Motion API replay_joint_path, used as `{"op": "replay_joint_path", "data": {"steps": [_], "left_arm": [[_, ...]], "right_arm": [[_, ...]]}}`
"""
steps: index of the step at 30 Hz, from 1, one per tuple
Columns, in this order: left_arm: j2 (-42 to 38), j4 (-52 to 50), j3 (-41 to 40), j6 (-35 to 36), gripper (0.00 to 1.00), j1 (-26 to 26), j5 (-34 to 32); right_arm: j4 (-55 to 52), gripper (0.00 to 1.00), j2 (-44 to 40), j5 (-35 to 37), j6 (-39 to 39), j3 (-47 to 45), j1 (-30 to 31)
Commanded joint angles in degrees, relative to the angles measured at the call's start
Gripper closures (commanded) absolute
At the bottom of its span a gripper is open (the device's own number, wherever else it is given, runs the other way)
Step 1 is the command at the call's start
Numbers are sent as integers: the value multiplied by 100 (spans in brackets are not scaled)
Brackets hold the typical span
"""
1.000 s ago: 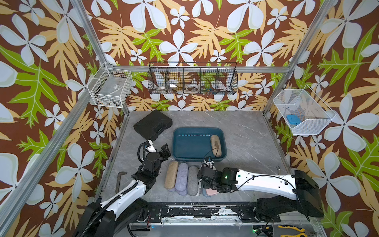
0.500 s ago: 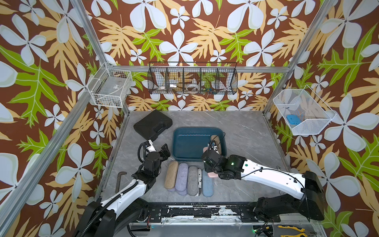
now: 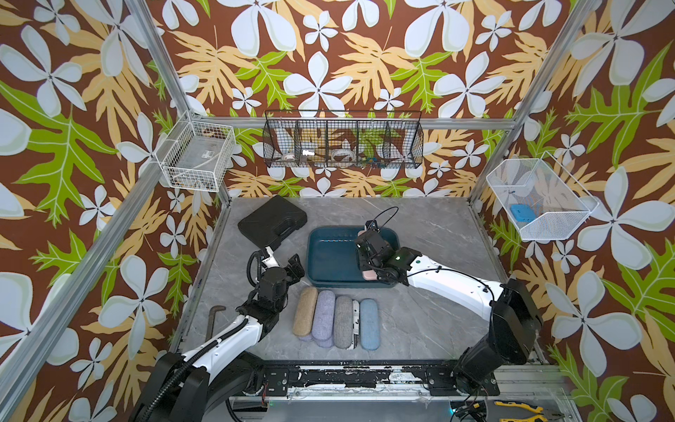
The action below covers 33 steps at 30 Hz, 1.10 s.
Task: Put the glasses cases into the storage boxes
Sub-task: Pick up the glasses case, then place the glasses case in the storage box.
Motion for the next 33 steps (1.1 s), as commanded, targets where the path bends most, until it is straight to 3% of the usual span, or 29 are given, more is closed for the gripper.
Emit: {"op": "replay_joint_path", "data": {"steps": [1,15,33], "left_arm": [[34,126,53,34,17,7,-41],[254,135,114,87,16,6,-23],[470,63,262,139,16,2,11]], "right_arm": [[265,37,252,-185,-263,157,-137],[472,35,1348,-373,-242,374,-461],[512,32,1971,-387,-122,519,-592]]}}
